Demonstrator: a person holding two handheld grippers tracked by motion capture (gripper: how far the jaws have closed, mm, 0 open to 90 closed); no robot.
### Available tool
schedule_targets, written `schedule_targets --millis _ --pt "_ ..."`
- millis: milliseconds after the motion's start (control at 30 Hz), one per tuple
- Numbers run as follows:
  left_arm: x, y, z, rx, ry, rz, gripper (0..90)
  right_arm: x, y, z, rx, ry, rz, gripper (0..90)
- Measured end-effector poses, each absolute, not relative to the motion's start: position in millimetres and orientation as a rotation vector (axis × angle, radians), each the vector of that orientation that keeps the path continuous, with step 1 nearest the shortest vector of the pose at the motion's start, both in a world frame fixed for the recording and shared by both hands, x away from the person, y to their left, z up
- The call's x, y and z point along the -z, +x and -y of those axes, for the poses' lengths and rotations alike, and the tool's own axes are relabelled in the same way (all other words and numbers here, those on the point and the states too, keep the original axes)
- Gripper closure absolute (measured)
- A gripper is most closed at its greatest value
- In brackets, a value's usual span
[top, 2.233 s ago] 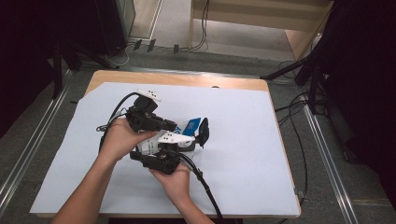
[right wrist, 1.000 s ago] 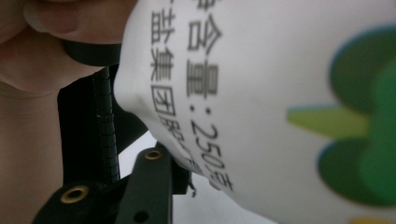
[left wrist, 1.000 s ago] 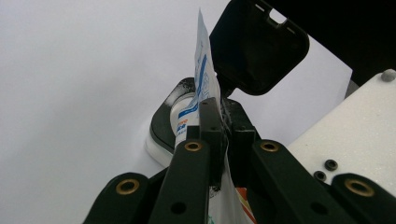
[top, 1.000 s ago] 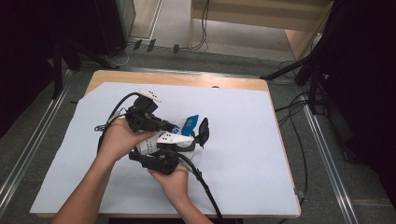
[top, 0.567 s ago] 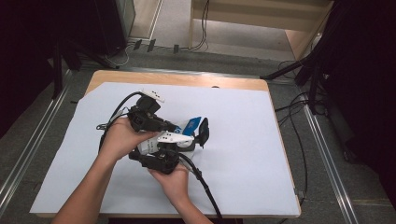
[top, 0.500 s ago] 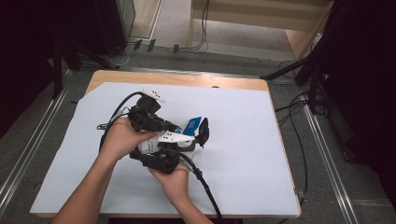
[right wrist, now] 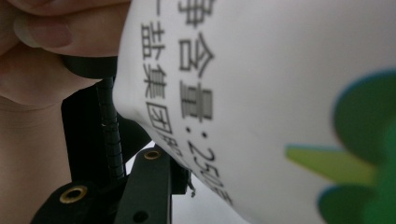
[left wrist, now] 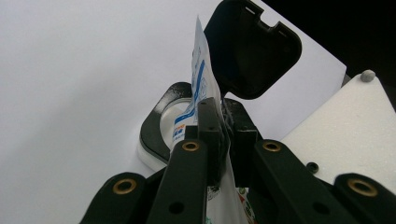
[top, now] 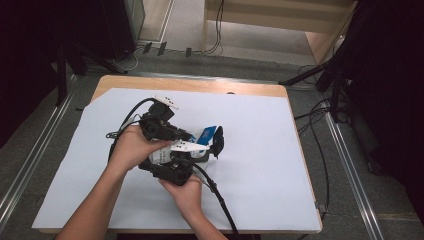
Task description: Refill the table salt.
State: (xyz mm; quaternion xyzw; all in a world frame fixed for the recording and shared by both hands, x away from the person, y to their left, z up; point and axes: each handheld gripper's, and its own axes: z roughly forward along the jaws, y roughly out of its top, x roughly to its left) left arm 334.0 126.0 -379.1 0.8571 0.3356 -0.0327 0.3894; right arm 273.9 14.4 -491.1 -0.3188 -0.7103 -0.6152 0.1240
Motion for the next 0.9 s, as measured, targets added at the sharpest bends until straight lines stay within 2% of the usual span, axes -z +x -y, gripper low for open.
schedule_targets --millis 900 --pt "379.9 340.1 -127.1 0.102 2.185 -0.870 87.9 489.6 272.1 -15.9 1.802 -0.928 2.162 65.9"
